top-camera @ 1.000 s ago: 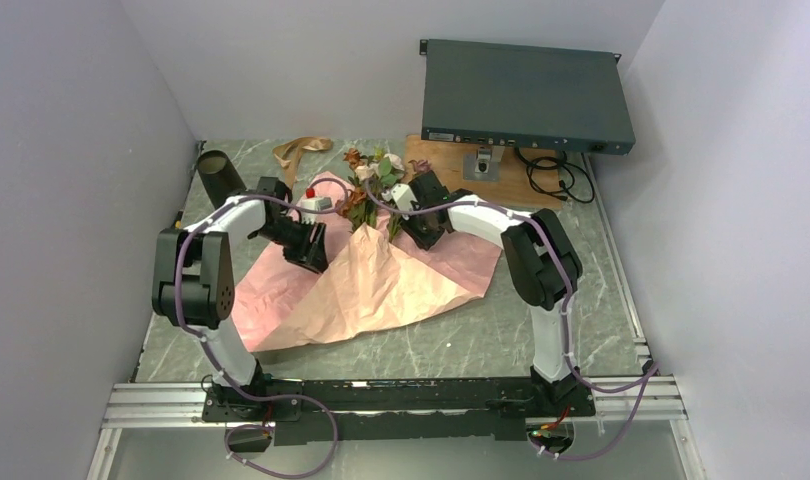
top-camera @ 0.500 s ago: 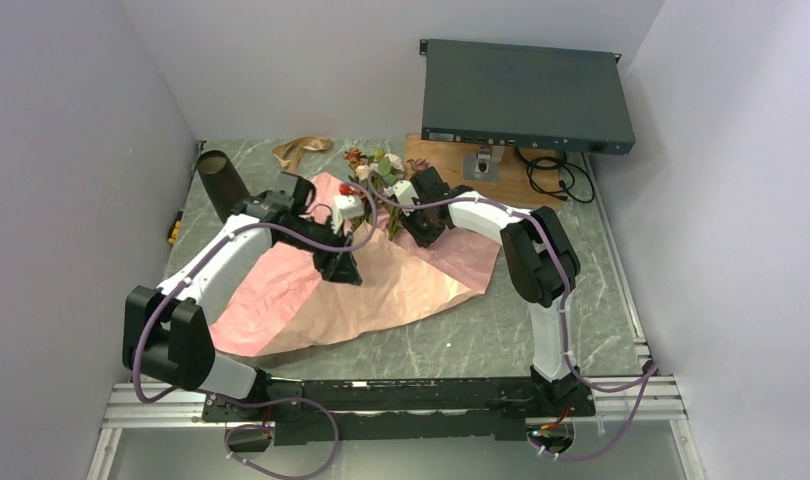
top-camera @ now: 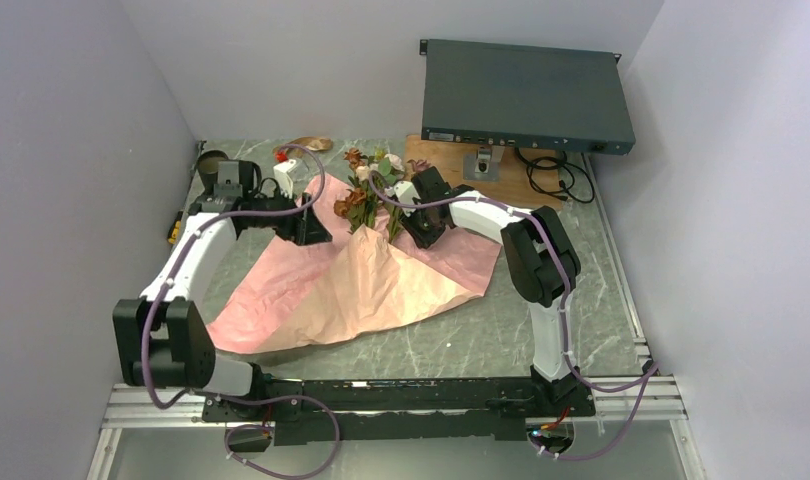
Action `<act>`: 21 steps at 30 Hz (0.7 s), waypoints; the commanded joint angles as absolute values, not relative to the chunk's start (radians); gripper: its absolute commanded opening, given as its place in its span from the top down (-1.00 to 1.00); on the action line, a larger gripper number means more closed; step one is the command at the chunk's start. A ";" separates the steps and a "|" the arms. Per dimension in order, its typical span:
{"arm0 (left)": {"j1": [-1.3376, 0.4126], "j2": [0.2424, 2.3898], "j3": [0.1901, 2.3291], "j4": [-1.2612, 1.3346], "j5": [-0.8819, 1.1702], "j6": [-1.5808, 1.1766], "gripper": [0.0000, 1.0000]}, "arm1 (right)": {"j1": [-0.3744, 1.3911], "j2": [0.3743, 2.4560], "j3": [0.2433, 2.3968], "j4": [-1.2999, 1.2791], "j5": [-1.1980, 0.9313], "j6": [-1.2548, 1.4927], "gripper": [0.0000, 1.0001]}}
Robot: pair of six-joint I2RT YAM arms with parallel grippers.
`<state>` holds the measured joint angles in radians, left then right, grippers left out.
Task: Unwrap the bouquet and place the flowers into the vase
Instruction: Unfold the wrapping paper at the center of the board.
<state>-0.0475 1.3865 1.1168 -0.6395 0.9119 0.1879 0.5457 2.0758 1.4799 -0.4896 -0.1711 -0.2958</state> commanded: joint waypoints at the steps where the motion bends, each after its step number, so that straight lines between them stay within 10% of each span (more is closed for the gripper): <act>1: -0.039 1.490 1.165 -0.596 0.718 0.193 -0.45 | 0.546 2.088 1.497 -0.546 -0.199 -0.300 0.37; 10: -0.083 1.729 1.209 -0.656 0.634 0.334 0.27 | 0.526 2.112 1.491 -0.547 -0.215 -0.312 0.37; 21: -0.337 1.589 1.130 -0.758 0.908 0.546 0.24 | 0.511 2.147 1.527 -0.577 -0.256 -0.305 0.37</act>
